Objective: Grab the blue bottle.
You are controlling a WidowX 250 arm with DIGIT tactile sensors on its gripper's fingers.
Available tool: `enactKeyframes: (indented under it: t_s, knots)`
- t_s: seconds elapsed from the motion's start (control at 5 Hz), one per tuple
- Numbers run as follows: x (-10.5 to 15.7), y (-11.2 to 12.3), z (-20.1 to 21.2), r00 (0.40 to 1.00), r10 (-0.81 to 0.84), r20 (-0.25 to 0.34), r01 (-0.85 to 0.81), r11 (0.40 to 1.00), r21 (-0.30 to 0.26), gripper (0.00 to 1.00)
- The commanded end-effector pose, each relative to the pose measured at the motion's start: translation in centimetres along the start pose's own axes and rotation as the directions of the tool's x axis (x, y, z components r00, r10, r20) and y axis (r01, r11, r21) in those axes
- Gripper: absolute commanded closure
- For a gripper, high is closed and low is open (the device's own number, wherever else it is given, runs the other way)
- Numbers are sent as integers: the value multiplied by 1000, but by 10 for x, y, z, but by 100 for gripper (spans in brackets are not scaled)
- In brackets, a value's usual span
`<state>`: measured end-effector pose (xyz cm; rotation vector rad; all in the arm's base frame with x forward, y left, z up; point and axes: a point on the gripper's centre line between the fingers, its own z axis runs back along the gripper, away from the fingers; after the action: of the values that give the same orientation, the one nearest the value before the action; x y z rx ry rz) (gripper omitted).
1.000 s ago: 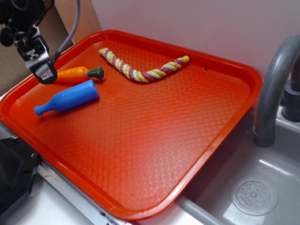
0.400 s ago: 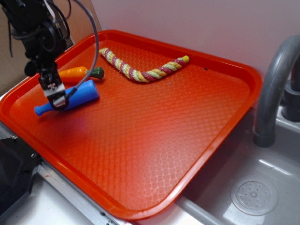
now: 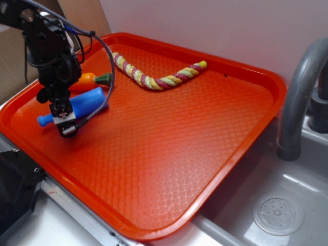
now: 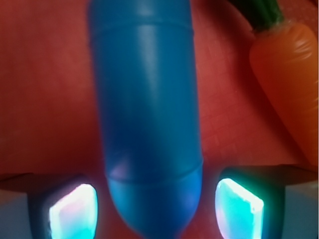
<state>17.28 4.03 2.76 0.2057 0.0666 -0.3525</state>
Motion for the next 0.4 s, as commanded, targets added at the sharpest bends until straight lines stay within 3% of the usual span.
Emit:
enactKeyframes:
  t_s: [0.0,0.2]
  knots:
    - [2,2,-11,1000,-24,-15,24,1000,-15,21]
    - [3,-2,-13,999,-33,-21,33,999,-23,100]
